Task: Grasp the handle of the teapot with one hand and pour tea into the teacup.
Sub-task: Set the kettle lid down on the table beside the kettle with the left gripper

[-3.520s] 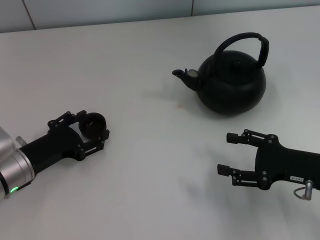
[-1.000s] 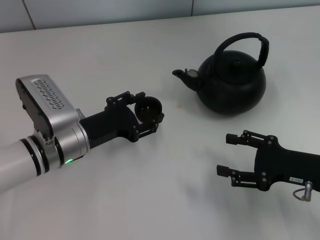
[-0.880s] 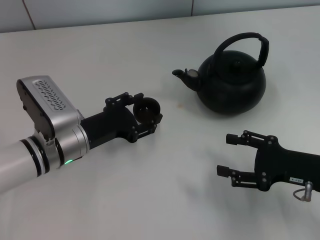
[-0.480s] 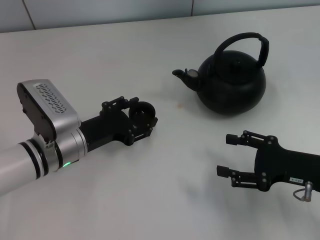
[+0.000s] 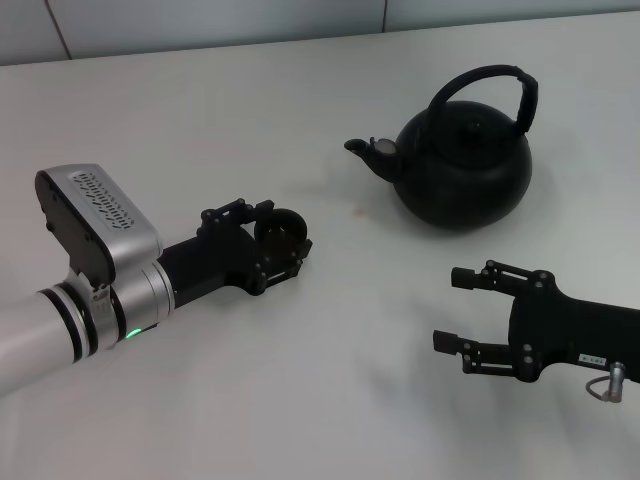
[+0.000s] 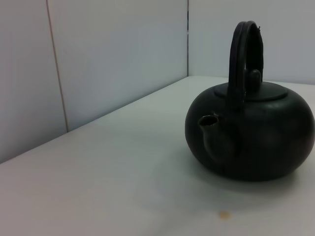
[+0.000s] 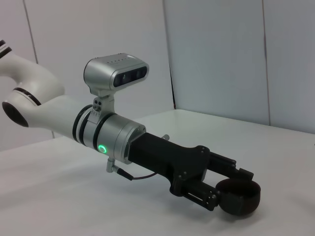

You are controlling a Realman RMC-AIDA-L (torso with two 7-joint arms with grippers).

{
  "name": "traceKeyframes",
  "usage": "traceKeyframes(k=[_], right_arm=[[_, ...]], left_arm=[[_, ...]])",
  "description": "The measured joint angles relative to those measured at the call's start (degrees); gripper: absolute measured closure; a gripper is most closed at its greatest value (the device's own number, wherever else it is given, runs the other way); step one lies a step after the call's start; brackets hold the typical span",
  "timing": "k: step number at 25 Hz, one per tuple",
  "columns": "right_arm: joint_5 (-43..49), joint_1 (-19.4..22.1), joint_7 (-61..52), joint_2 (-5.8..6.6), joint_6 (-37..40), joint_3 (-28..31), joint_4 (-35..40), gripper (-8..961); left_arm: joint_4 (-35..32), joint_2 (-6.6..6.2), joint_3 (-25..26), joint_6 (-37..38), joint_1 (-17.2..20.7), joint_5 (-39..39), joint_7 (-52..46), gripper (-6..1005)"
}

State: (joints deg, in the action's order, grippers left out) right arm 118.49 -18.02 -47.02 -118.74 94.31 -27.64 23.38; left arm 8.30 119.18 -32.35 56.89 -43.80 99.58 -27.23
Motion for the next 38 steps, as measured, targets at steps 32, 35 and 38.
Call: traceKeyframes(k=[32, 35, 38], right_arm=[[0.0, -0.1, 0.0, 0.0, 0.0, 0.0, -0.1, 145], [0.0, -0.1, 0.0, 0.0, 0.0, 0.0, -0.1, 145], [0.0, -0.1, 0.0, 0.0, -0.1, 0.1, -0.1, 145]], left_arm=[[1.4, 0.0, 2.9, -1.3, 0.0, 0.0, 1.0, 159], [1.3, 0.0, 3.0, 0.0, 0.2, 0.0, 1.0, 142], [1.2, -0.01, 3.0, 0.6, 0.4, 0.0, 1.0, 141]])
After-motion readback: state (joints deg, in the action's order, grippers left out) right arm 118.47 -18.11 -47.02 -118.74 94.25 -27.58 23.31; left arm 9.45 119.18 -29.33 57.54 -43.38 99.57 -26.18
